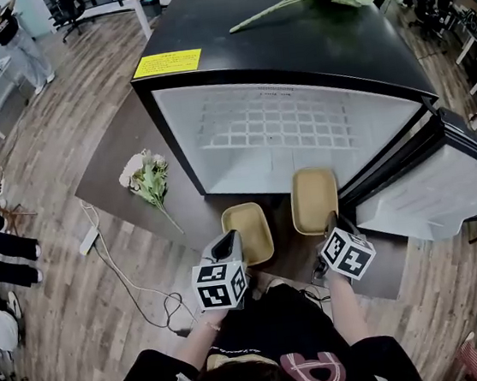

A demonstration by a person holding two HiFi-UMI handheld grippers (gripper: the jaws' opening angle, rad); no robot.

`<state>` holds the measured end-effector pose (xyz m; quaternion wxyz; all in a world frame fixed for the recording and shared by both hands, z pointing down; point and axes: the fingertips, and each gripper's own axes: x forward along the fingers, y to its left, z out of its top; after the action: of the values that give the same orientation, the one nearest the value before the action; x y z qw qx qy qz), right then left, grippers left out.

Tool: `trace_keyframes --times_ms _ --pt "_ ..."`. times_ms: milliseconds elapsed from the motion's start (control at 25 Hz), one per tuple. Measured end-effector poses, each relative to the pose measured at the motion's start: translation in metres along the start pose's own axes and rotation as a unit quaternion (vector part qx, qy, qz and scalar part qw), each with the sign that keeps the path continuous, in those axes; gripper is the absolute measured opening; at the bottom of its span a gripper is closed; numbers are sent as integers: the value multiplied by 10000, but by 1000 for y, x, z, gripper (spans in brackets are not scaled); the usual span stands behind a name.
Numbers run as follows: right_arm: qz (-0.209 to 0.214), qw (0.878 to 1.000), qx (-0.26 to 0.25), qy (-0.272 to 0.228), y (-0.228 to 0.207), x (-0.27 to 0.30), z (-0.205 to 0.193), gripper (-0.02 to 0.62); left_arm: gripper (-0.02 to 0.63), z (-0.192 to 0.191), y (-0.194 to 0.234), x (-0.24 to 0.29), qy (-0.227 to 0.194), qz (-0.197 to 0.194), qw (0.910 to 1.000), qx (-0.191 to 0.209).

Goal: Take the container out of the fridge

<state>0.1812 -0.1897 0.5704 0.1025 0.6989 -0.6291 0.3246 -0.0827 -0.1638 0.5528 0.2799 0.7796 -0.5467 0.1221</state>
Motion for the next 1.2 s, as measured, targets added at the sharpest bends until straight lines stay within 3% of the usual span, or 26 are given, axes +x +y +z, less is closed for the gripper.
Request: trace_keyframes --times_ms 1200 --pt "19 9981 119 606 -37 -22 -73 31 12 -33 -27 -15 49 155 9998 -67"
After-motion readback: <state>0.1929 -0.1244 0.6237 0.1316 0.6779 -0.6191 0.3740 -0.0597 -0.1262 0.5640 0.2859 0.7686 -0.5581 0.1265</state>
